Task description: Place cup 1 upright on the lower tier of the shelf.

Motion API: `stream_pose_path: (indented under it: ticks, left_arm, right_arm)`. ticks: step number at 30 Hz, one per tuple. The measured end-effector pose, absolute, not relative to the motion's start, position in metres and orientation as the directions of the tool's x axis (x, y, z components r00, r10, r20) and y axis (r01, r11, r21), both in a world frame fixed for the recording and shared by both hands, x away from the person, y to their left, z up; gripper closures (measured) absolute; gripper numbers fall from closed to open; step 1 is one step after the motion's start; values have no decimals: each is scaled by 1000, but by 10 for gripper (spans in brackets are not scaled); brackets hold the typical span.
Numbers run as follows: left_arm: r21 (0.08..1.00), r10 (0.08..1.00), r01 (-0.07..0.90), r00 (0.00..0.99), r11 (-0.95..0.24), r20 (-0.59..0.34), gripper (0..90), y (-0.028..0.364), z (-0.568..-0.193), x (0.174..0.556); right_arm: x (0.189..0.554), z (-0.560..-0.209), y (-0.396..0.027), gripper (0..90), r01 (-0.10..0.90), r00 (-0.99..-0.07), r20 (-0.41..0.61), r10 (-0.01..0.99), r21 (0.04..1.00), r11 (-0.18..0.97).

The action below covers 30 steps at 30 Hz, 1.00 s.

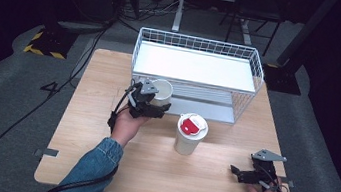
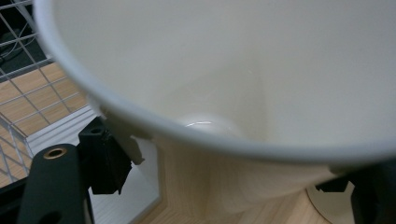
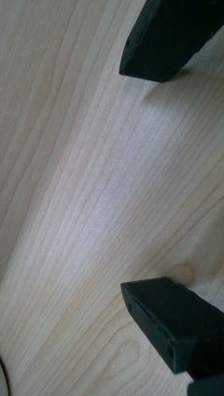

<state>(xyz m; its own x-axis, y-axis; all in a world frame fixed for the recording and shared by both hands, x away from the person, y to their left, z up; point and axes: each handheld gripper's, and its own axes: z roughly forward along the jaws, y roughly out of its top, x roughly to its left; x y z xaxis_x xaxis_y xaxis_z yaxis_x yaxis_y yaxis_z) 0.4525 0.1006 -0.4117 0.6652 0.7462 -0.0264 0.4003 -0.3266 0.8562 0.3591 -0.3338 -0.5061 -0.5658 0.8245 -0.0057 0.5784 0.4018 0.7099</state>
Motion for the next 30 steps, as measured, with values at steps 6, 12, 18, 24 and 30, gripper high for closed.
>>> stream_pose_path:
  ticks: [6, 12, 18, 24, 30]
  left_arm:
    - [850, 744, 405, 668, -337, -23, 228, 92, -418, 458]
    - [848, 744, 410, 667, -336, -27, 228, 81, -425, 465]
    - [844, 748, 418, 663, -335, -32, 228, 71, -433, 472]
    - [838, 750, 422, 661, -345, -24, 228, 62, -441, 477]
    - [835, 755, 428, 655, -347, -21, 228, 55, -448, 484]
  right_arm:
    - [359, -506, -334, 2, 578, -566, -6, 825, 710, 402]
    - [359, -506, -334, 2, 578, -566, -6, 825, 710, 402]
    - [359, -506, -334, 2, 579, -566, -6, 825, 710, 402]
    - [359, -506, -334, 2, 579, -566, -6, 825, 710, 402]
    - [359, -506, -334, 2, 578, -566, -6, 825, 710, 402]
